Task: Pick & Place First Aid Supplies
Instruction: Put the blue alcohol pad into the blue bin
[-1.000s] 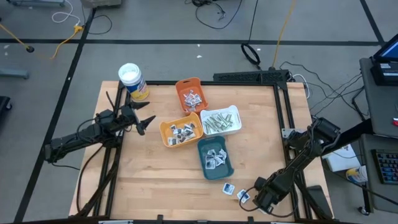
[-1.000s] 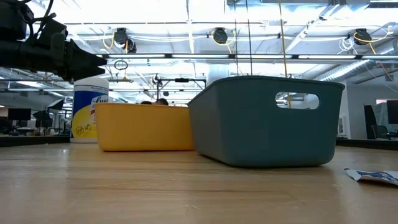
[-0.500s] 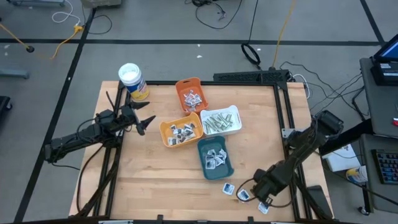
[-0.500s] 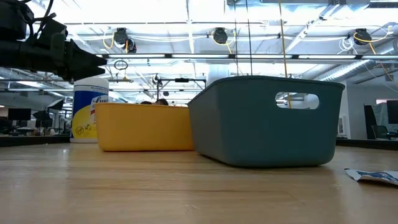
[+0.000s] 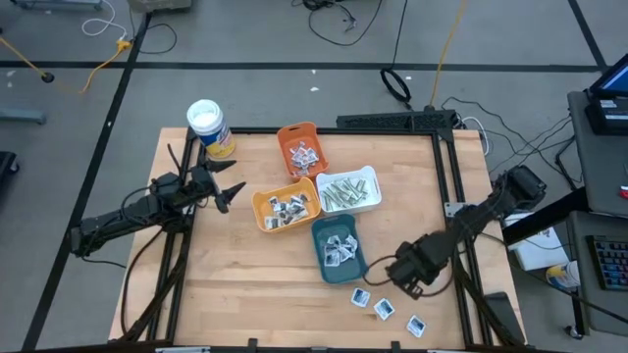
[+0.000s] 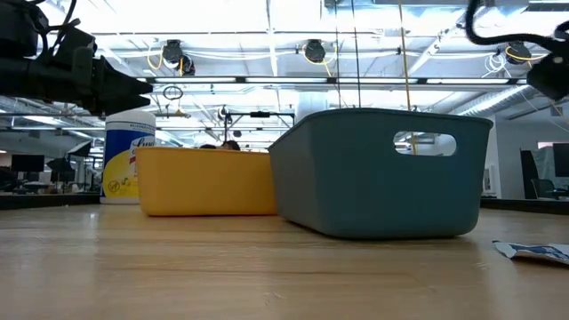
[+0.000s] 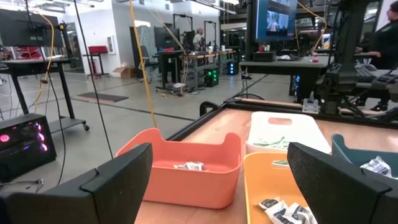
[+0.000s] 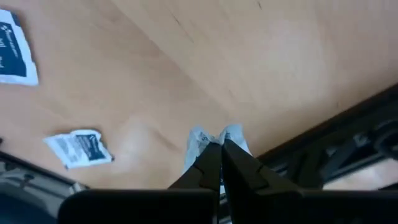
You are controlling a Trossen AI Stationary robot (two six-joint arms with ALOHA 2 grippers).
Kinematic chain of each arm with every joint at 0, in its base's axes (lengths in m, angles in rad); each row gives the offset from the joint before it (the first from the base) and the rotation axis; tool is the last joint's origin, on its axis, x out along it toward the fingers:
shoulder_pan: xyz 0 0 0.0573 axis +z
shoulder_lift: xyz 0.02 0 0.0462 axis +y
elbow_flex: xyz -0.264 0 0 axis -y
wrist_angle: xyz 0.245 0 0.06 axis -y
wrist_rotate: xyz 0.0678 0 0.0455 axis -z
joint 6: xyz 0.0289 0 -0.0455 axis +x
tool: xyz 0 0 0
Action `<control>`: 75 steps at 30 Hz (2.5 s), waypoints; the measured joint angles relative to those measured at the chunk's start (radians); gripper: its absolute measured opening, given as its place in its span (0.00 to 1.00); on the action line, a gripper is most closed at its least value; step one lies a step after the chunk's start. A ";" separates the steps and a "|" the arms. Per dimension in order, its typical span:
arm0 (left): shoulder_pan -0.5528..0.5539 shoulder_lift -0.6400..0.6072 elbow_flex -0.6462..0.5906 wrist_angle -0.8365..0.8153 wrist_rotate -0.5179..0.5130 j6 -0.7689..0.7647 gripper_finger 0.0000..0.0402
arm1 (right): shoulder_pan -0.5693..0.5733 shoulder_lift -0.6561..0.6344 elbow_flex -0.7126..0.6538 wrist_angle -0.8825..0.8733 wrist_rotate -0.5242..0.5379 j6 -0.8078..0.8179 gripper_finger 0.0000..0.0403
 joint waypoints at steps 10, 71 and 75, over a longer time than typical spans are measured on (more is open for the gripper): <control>0.000 0.000 0.000 0.000 0.000 0.000 0.94 | -0.235 0.141 0.277 -0.137 0.153 -0.324 0.00; 0.000 0.000 0.000 0.001 0.000 0.000 0.94 | -0.441 0.521 0.716 -0.060 0.278 -0.174 0.67; 0.000 0.000 0.000 0.000 0.000 0.000 0.94 | -0.437 0.449 0.635 -0.053 0.281 -0.092 0.65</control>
